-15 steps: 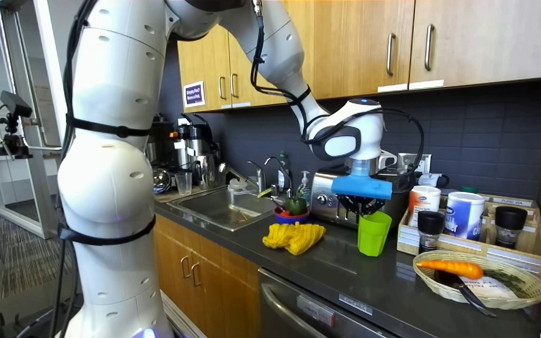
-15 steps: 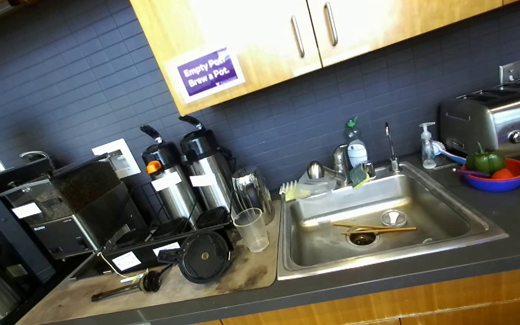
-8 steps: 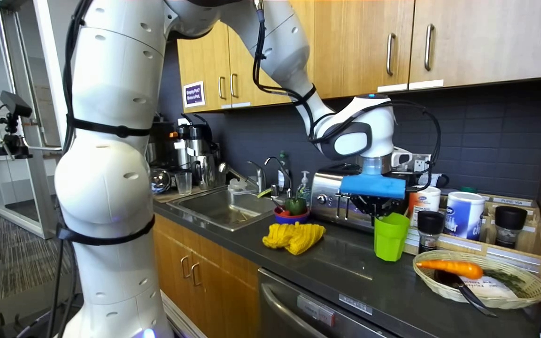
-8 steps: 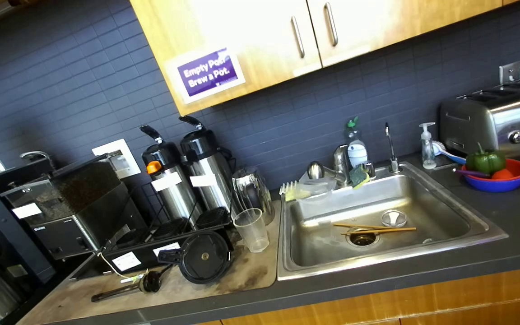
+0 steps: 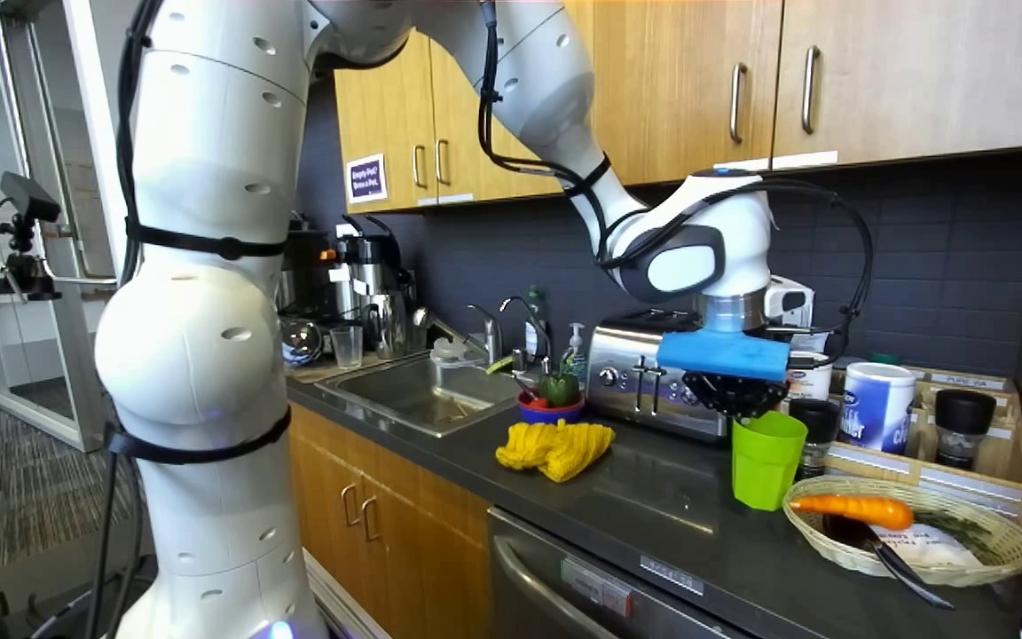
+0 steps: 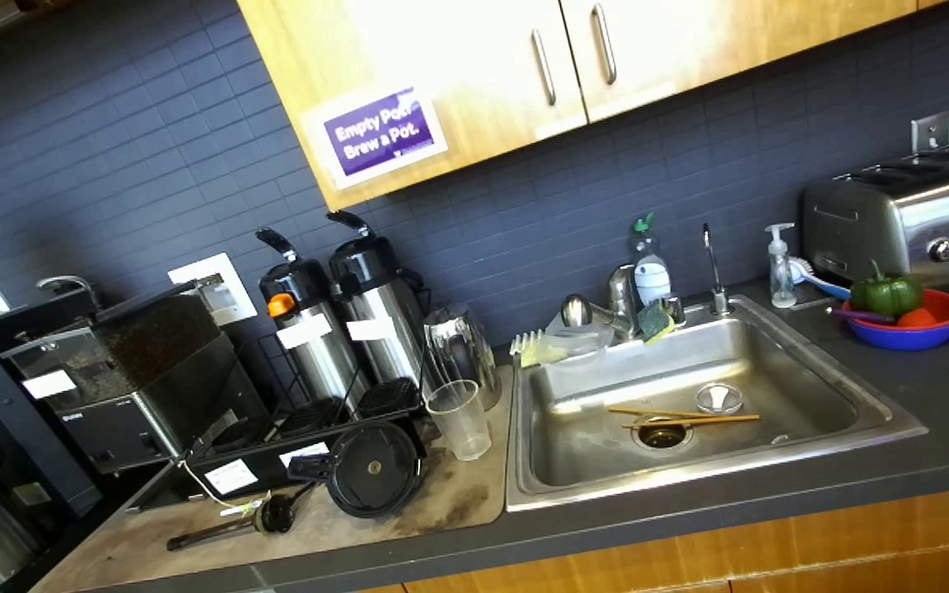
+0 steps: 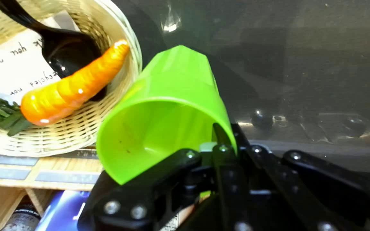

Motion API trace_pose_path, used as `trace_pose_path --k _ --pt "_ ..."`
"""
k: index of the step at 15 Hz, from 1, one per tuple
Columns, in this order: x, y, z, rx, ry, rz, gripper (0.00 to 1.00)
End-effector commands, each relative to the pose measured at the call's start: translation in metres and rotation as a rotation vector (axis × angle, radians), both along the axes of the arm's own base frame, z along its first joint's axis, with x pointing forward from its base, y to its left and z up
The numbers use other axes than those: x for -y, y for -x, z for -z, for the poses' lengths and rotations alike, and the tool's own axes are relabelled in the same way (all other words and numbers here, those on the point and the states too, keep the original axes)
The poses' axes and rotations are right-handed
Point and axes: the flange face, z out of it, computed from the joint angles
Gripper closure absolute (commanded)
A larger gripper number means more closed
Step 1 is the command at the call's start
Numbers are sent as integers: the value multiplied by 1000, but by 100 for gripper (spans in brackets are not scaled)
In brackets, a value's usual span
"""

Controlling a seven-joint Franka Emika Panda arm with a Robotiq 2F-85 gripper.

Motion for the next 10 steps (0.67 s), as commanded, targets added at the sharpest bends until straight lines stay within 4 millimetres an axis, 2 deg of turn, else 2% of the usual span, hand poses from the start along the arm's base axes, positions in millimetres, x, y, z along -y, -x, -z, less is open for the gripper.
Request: trace_pose_path --k 1,10 --pt "-1 15 -7 -1 1 28 99" --pt "-7 32 6 -27 -28 51 99"
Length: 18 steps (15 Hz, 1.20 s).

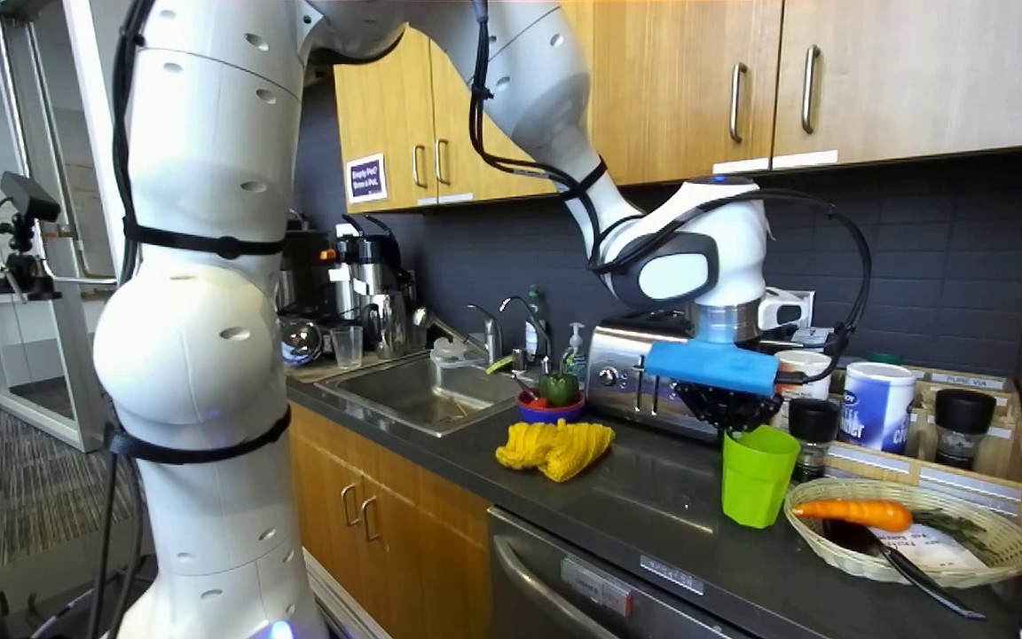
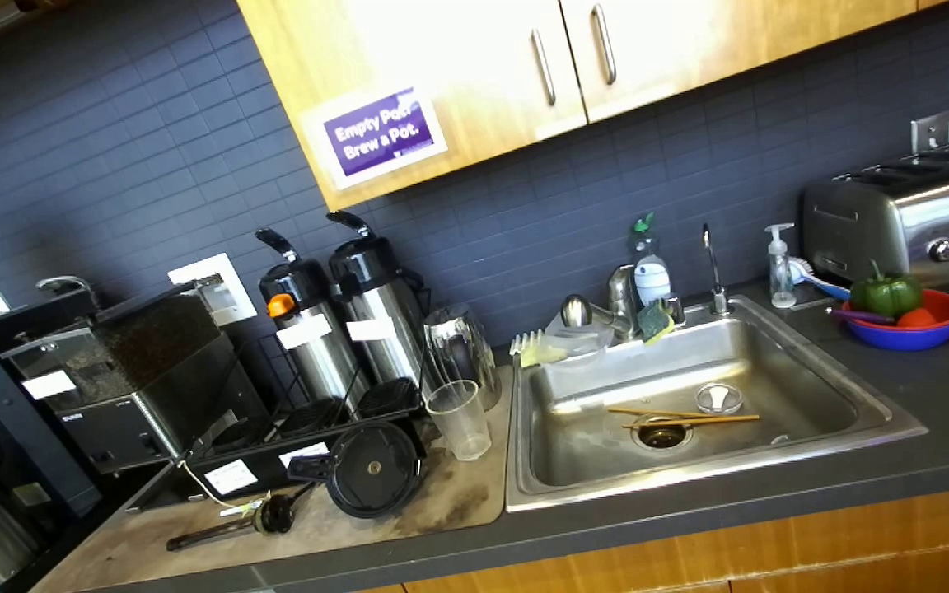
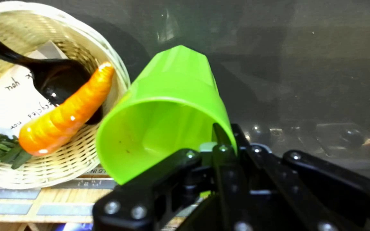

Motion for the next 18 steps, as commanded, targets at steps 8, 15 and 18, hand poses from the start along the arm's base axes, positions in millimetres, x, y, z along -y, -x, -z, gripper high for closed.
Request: trace_pose_path --k 8,15,18 --pt "-16 23 4 -23 -20 3 99" --pt "-20 25 7 -32 -26 -2 39" --pt "-21 25 8 -35 -27 -3 18"
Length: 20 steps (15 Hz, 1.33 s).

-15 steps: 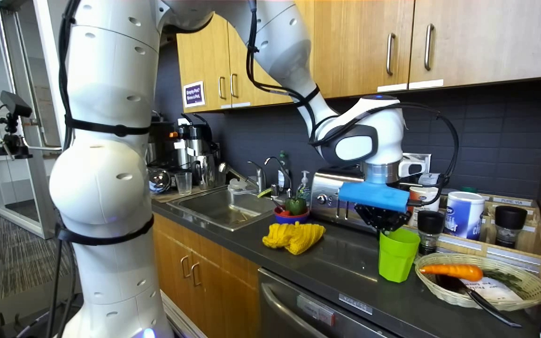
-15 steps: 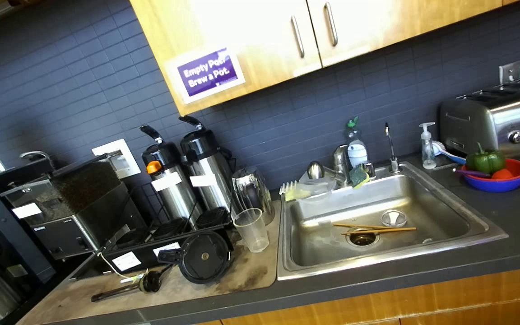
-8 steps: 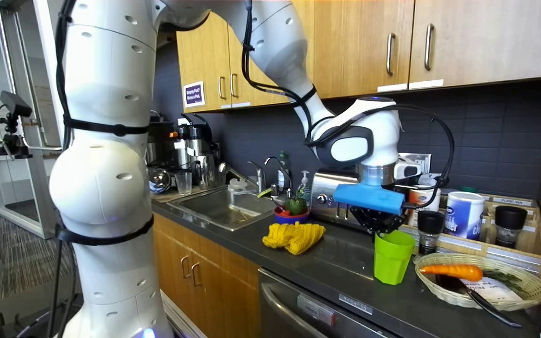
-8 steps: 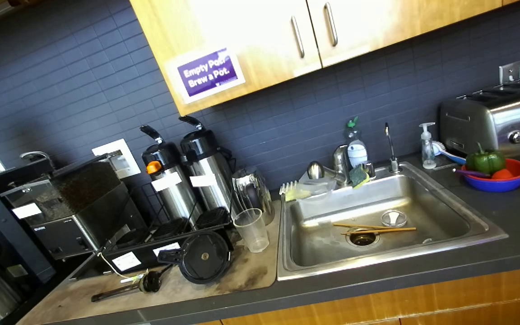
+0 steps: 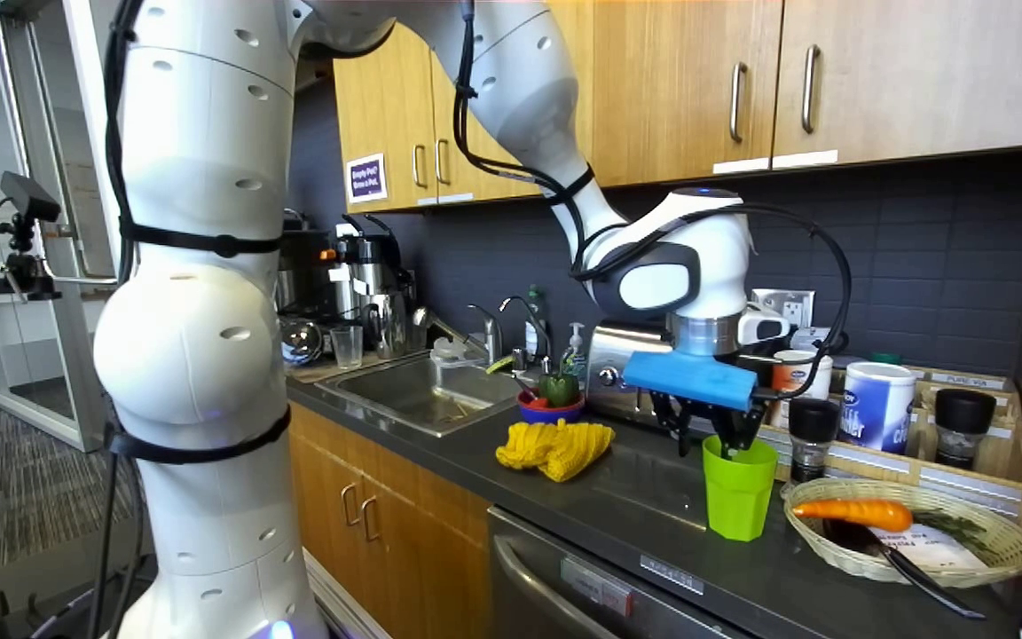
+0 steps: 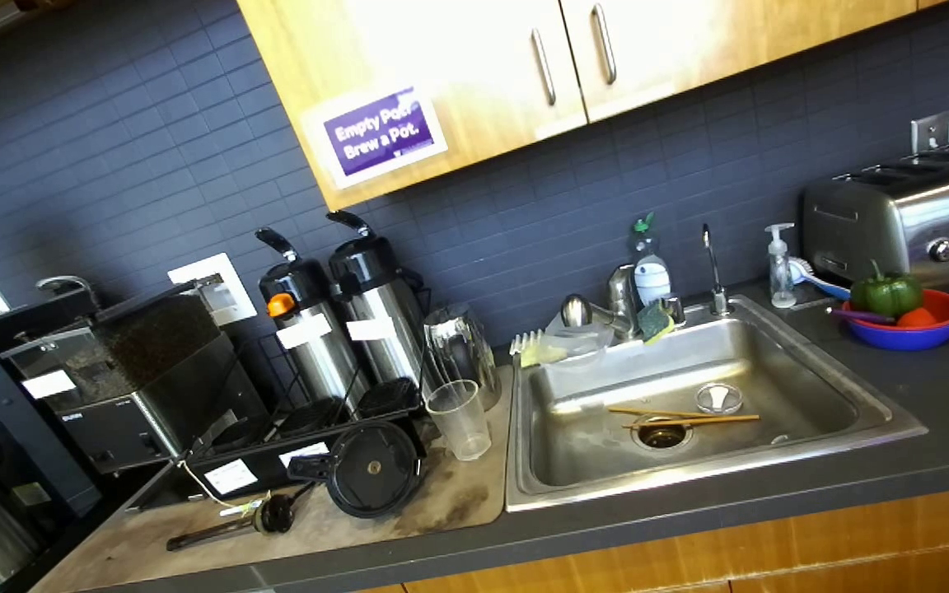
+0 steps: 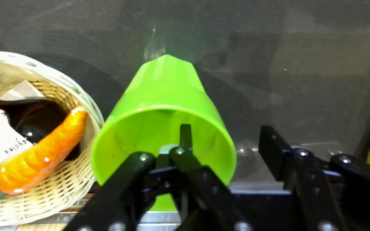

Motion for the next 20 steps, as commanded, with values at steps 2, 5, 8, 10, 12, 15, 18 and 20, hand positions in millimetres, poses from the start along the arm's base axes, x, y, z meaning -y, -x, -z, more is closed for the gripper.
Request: trace_pose_path --k 2,5,8,10,12,15,18,20 --pt "-7 4 -8 6 1 0 5" --pt "-7 2 -14 20 4 2 0" --pt "-8 -2 -29 53 14 -1 0" --pt "-9 -4 -40 76 24 -3 0" --pt "-7 -5 -48 95 32 -3 0" --pt "0 -4 -58 119 44 17 0" --pt "9 -2 -66 136 56 46 0" --pt "14 -2 -69 133 51 76 0"
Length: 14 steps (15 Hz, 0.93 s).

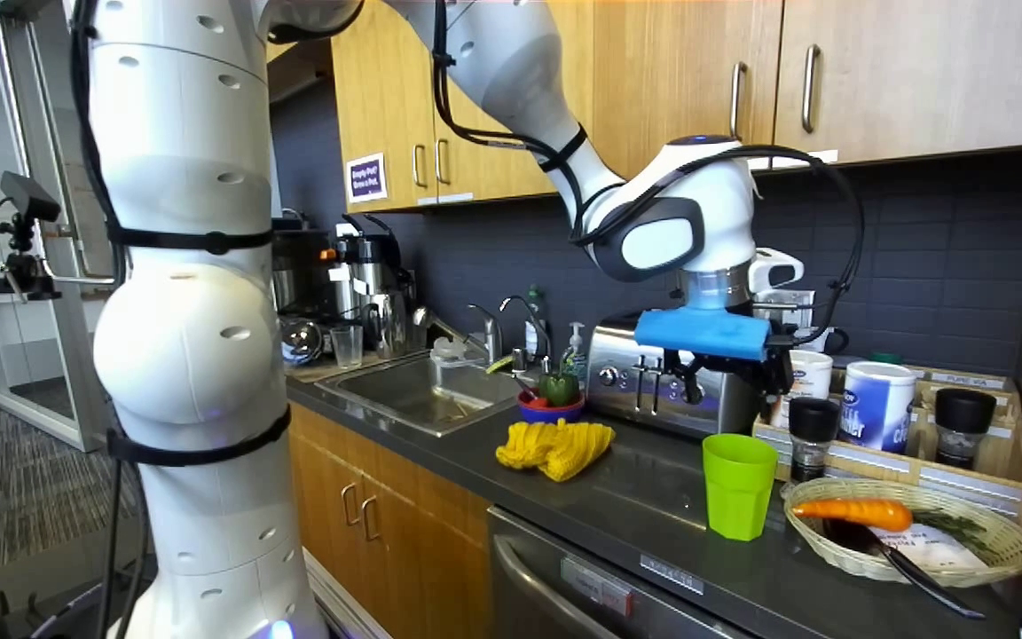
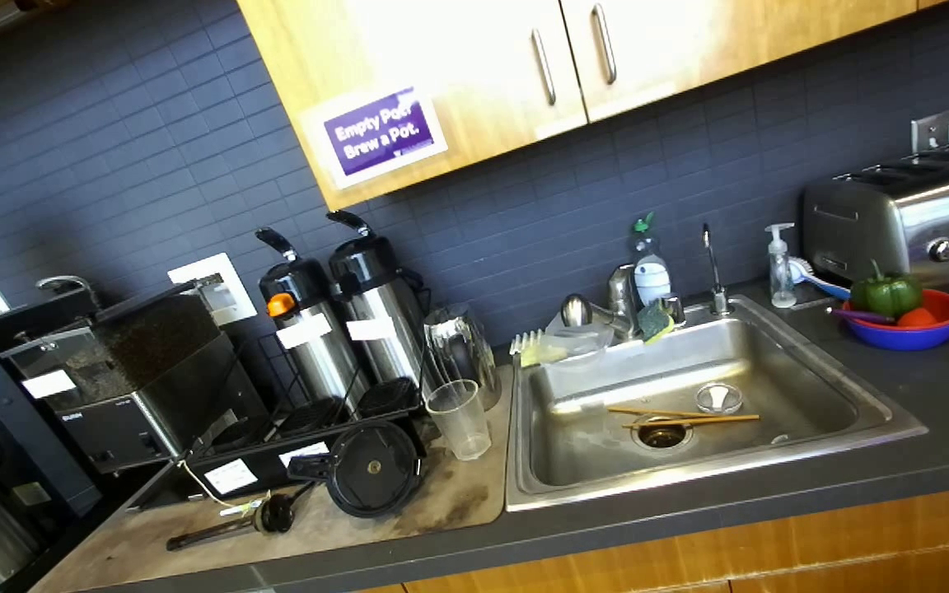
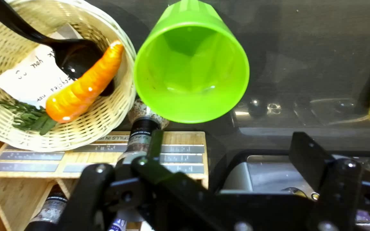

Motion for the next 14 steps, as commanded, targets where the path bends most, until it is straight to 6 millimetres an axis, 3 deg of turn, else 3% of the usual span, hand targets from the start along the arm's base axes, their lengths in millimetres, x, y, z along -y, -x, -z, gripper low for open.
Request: trace_pose_path --k 1,7,14 --pt "7 5 -12 12 -6 61 0" --pt "16 6 -16 -20 -37 201 0" --pt "25 -25 -39 -24 -73 304 0"
